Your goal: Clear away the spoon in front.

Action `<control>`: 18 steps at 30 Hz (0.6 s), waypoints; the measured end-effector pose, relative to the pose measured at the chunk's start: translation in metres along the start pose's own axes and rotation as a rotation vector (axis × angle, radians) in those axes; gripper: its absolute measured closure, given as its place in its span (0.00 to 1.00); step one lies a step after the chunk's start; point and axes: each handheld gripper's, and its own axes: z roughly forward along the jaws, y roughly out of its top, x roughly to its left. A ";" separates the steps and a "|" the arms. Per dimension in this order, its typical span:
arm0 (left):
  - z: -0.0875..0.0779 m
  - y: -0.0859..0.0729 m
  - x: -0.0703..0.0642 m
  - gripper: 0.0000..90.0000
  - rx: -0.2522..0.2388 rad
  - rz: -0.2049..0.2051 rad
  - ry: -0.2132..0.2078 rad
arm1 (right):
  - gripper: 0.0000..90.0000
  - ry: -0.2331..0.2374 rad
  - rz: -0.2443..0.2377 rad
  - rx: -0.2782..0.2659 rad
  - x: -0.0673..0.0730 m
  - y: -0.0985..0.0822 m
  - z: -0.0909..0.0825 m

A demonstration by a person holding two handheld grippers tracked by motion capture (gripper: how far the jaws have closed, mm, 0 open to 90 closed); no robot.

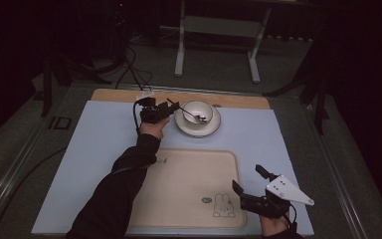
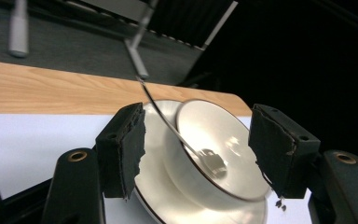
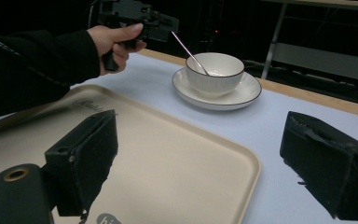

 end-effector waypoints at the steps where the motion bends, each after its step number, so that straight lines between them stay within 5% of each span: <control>1: 0.002 0.000 0.000 0.43 -0.001 -0.007 0.018 | 0.12 0.001 0.001 0.000 0.000 0.000 0.000; 10: 0.014 0.000 0.007 0.57 -0.020 -0.076 0.062 | 0.12 0.005 0.003 0.000 -0.001 0.000 0.000; 18: 0.021 0.000 0.004 0.70 -0.039 -0.084 0.080 | 0.12 0.009 0.006 -0.001 -0.001 -0.001 0.000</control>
